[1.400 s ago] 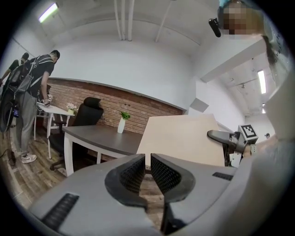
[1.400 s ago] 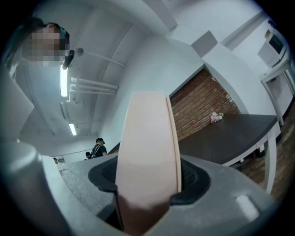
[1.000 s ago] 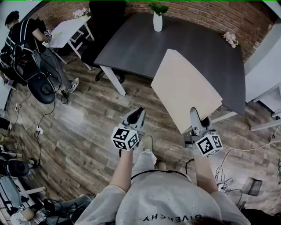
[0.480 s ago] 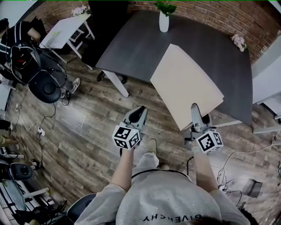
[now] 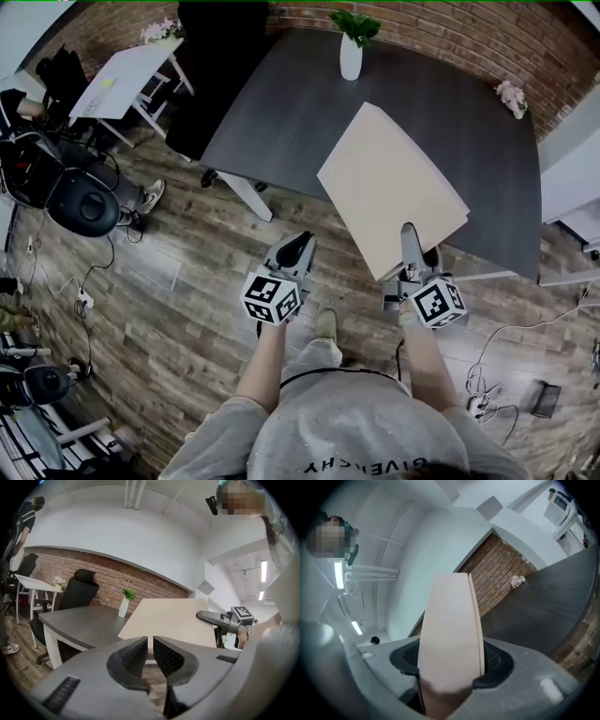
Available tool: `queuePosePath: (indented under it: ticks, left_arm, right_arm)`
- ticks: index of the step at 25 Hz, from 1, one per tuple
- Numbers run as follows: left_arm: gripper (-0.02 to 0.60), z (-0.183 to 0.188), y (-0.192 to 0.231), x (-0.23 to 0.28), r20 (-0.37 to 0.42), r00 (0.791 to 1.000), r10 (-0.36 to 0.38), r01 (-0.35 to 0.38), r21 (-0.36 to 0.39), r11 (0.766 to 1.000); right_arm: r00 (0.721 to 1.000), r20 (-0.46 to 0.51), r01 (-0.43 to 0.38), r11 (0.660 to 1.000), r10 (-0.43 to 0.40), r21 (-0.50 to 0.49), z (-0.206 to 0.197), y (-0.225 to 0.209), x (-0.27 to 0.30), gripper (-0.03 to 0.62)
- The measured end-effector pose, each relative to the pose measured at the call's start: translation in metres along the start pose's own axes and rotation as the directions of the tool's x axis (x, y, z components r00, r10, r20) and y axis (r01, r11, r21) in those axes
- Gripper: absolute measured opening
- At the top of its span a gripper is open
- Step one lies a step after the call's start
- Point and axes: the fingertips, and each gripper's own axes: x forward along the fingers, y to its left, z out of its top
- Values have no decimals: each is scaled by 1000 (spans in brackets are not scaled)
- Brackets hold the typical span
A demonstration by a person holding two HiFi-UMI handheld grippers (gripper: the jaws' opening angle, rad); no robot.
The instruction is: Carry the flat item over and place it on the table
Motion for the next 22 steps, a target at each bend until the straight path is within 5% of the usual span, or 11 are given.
queuePosePath:
  ticks: [14, 22]
  left_arm:
    - [32, 2, 22, 27, -4, 998, -70, 70, -1, 998]
    - [32, -6, 17, 38, -26, 997, -72, 71, -13, 997]
  right_arm:
    - [993, 79, 75, 992, -83, 101, -19, -12, 61, 275]
    - [987, 27, 150, 963, -160, 222, -42, -32, 79, 276]
